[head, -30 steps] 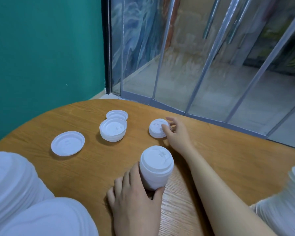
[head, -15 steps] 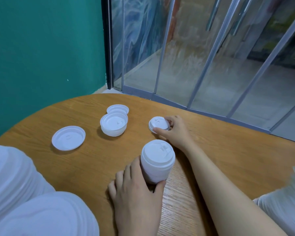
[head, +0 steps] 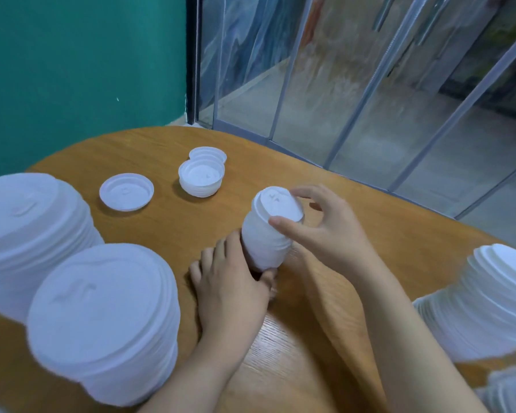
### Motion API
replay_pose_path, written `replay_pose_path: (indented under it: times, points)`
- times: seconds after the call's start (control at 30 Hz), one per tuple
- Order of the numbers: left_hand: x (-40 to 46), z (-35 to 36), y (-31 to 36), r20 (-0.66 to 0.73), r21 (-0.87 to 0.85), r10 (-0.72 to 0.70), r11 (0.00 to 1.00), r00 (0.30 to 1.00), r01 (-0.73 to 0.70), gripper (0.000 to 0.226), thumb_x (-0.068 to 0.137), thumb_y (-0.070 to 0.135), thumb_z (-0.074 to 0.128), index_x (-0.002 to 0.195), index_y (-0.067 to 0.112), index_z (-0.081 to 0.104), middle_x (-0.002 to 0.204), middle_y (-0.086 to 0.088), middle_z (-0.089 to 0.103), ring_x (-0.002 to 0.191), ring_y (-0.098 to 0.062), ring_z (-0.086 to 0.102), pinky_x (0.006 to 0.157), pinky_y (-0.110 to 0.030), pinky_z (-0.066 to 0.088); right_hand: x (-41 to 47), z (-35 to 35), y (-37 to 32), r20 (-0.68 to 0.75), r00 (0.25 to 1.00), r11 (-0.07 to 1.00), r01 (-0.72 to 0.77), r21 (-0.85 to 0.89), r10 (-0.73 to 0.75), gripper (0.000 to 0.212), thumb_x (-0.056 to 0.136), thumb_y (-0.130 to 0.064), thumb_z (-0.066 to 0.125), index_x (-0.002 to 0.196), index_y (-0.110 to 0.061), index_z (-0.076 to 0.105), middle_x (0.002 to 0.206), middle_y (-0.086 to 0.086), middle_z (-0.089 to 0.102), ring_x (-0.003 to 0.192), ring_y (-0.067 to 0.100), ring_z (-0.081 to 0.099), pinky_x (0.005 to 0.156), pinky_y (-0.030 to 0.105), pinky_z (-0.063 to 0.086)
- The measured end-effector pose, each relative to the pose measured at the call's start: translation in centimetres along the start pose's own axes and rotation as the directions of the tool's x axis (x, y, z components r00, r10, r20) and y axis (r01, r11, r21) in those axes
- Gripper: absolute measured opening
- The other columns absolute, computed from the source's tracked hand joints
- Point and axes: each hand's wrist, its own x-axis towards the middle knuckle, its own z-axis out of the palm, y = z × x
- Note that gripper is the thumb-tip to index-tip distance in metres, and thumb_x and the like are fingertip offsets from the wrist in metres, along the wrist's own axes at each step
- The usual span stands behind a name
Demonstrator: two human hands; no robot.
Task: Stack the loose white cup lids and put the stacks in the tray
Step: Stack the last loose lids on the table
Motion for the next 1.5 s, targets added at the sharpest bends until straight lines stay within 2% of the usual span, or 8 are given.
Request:
replay_pose_path:
  times: [0.1,0.33,0.5,0.7,0.9,1.0,1.1,1.5]
  points:
    - [0.1,0.0,0.1,-0.003,-0.002,-0.002,1.0,1.0,0.002,0.062,0.075,0.05,0.082,0.125,0.029,0.052,0.117,0.011,0.064,0.114,-0.021,0.051,0.096,-0.038,0.032,-0.9,0.3,-0.2,0.03,1.0,0.999,0.009,-0.037,-0.008,0.058,0.077,-0.049,0.085,0.127,-0.026,0.065,0.127,-0.019,0.061,0.119,-0.004,0.052,0.103,0.021,0.04]
    - [0.1,0.0,0.0,0.007,0.004,-0.006,1.0,1.0,0.006,0.067,0.076,0.051,0.081,0.132,0.028,0.05,0.124,0.011,0.062,0.119,-0.02,0.049,0.101,-0.04,0.033,-1.0,1.1,0.5,0.068,0.997,0.995,0.025,-0.092,-0.019,0.061,0.077,-0.051,0.083,0.13,-0.031,0.063,0.125,-0.023,0.059,0.109,-0.014,0.047,0.091,0.005,0.033]
    - [0.2,0.2,-0.2,0.002,0.012,-0.004,1.0,1.0,0.004,0.07,0.077,0.052,0.08,0.134,0.028,0.049,0.124,0.012,0.062,0.118,-0.02,0.049,0.099,-0.039,0.031,-1.2,1.8,1.0,0.057,0.998,0.999,0.018,-0.03,-0.017,0.061,0.075,-0.056,0.081,0.129,-0.036,0.06,0.124,-0.024,0.06,0.116,0.001,0.056,0.101,0.03,0.049]
    - [0.1,0.2,-0.2,-0.001,0.005,-0.001,1.0,1.0,0.002,0.069,0.076,0.048,0.082,0.134,0.028,0.05,0.127,0.012,0.061,0.119,-0.019,0.049,0.1,-0.038,0.031,-0.6,0.6,0.2,0.153,0.987,0.997,0.05,-0.055,-0.041,0.085,0.069,-0.066,0.082,0.143,-0.041,0.05,0.135,-0.022,0.055,0.124,-0.003,0.051,0.103,0.027,0.044]
    - [0.1,0.5,-0.2,-0.031,0.031,0.012,0.999,0.999,-0.011,0.06,0.072,0.048,0.084,0.12,0.027,0.054,0.111,0.011,0.064,0.107,-0.022,0.055,0.091,-0.04,0.036,4.3,0.0,-0.9,0.116,0.989,0.995,0.096,0.002,-0.095,0.063,0.081,-0.066,0.07,0.134,-0.034,0.062,0.13,-0.02,0.061,0.121,-0.003,0.054,0.098,0.022,0.046]
    - [0.0,0.5,-0.3,-0.059,0.03,0.024,0.999,0.998,-0.022,0.057,0.071,0.051,0.085,0.113,0.028,0.053,0.103,0.01,0.063,0.101,-0.022,0.055,0.087,-0.041,0.038,8.3,2.2,-0.1,0.133,0.982,0.99,0.14,-0.014,-0.137,0.043,0.093,-0.054,0.068,0.128,-0.031,0.067,0.127,-0.018,0.063,0.122,-0.001,0.054,0.101,0.029,0.049]
    - [-0.1,0.7,-0.5,-0.079,0.033,0.041,0.999,0.996,-0.039,0.064,0.07,0.056,0.085,0.119,0.029,0.055,0.105,0.012,0.063,0.102,-0.02,0.055,0.088,-0.04,0.039,12.2,4.2,1.6,0.21,0.962,0.98,0.189,-0.06,-0.172,0.032,0.098,-0.046,0.064,0.126,-0.031,0.068,0.129,-0.014,0.063,0.123,0.003,0.054,0.105,0.036,0.049]
    - [0.5,2.2,-0.8,-0.133,0.072,0.065,0.996,0.989,-0.055,0.087,0.049,0.059,0.093,0.122,0.031,0.057,0.103,0.017,0.064,0.095,-0.015,0.059,0.088,-0.038,0.042,21.0,10.0,5.0,0.32,0.879,0.857,0.441,-0.268,-0.352,0.032,0.103,-0.025,0.061,0.134,-0.023,0.067,0.142,0.004,0.056,0.131,0.023,0.05,0.111,0.039,0.041]
